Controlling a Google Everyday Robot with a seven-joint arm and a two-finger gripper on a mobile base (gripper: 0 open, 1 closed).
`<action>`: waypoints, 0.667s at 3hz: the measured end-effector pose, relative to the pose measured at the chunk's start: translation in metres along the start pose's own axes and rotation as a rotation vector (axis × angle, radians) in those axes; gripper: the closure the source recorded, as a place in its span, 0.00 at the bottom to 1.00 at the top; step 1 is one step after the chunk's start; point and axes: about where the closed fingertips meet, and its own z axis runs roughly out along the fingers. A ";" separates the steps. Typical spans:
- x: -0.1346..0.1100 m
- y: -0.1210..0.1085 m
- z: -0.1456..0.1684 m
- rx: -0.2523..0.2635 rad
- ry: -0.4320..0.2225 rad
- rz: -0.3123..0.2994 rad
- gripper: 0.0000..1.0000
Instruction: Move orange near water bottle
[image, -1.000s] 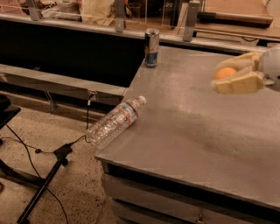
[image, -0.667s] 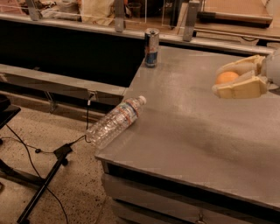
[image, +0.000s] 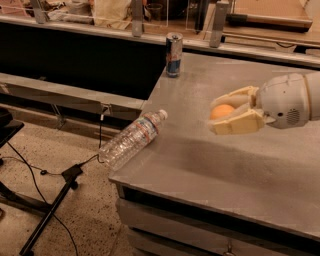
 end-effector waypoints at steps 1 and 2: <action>0.000 0.019 0.032 -0.052 -0.002 0.005 1.00; 0.001 0.025 0.060 -0.073 -0.011 -0.001 1.00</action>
Offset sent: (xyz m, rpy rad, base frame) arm -0.0037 0.0832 -0.0433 0.0319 0.0254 0.0770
